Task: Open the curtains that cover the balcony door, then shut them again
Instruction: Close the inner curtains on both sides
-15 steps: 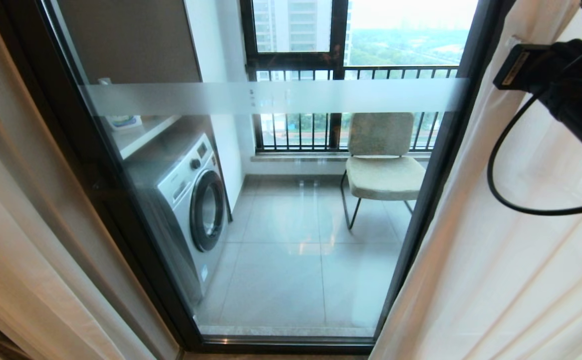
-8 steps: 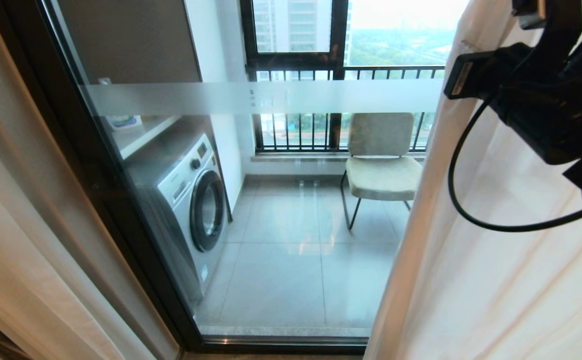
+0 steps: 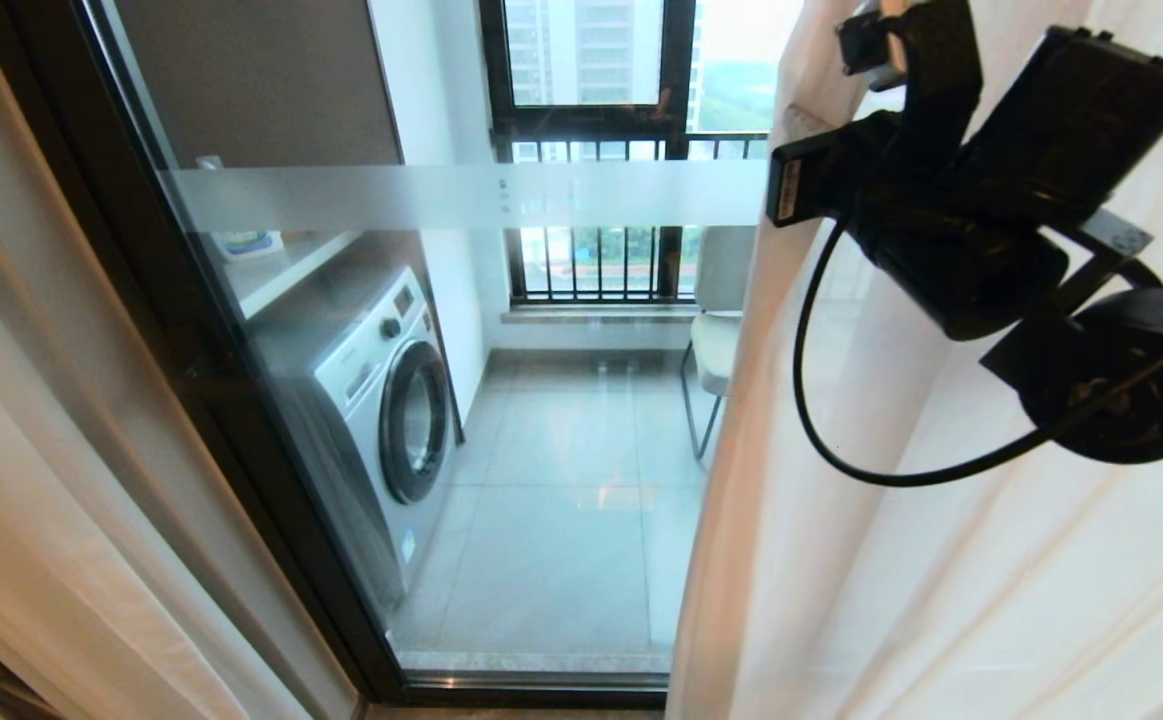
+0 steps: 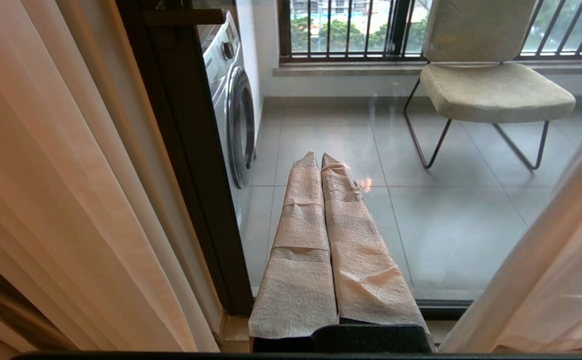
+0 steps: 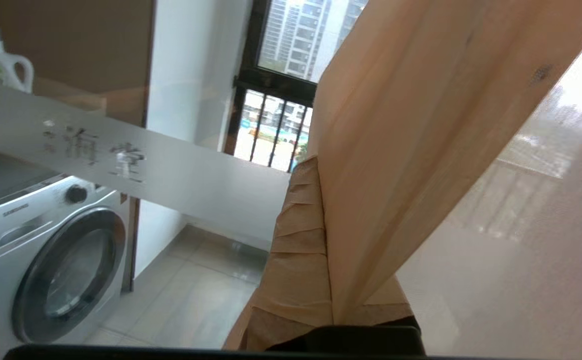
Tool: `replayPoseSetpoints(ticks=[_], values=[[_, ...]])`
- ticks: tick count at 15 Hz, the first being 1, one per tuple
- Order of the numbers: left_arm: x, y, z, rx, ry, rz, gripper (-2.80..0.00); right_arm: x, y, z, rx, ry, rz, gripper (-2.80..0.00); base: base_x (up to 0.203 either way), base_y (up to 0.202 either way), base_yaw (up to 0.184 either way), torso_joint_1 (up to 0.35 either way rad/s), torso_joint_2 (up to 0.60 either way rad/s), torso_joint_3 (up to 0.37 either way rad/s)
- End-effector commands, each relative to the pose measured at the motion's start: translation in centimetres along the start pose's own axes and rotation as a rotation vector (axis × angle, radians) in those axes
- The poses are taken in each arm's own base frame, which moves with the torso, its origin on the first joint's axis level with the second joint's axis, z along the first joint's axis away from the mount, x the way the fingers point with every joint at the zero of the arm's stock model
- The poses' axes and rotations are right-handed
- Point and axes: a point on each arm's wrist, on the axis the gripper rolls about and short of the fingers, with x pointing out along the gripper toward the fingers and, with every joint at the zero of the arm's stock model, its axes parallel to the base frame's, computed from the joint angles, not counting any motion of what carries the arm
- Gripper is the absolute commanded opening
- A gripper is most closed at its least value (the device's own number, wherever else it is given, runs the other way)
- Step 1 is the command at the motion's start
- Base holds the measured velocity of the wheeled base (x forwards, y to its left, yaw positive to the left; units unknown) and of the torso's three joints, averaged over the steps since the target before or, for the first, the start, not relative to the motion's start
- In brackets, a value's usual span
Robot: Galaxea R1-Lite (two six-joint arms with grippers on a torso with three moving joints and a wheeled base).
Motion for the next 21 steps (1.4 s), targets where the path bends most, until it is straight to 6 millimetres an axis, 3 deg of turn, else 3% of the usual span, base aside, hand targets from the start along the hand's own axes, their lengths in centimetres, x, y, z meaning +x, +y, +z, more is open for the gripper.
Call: replayPoseSetpoints(ticks=[1, 4, 9, 15, 21], values=[[0.0, 0.0, 0.0, 0.000, -0.001, 0.001, -2.80, 0.8, 2.8, -1.0, -0.005, 0.009, 0.050, -2.80, 0.000, 0.000, 0.000, 0.000, 0.00, 0.000], [0.0, 0.0, 0.0, 0.000, 0.000, 0.001, -2.80, 0.9, 4.3, -1.5, -0.014, 0.024, 0.057, -2.80, 0.000, 0.000, 0.000, 0.000, 0.00, 0.000], [0.0, 0.0, 0.0, 0.000, -0.001, 0.001, -2.80, 0.9, 3.2, -0.7, -0.001, -0.002, 0.013, -2.80, 0.000, 0.000, 0.000, 0.000, 0.00, 0.000], [0.0, 0.0, 0.0, 0.000, -0.001, 0.003, -2.80, 1.2, -1.8, 0.2, -0.018, -0.017, -0.109, -2.80, 0.000, 0.000, 0.000, 0.000, 0.00, 0.000], [0.0, 0.0, 0.0, 0.001, -0.001, 0.001, -2.80, 1.8, -7.7, -0.4, -0.052, -0.016, -0.268, -2.80, 0.000, 0.000, 0.000, 0.000, 0.00, 0.000]])
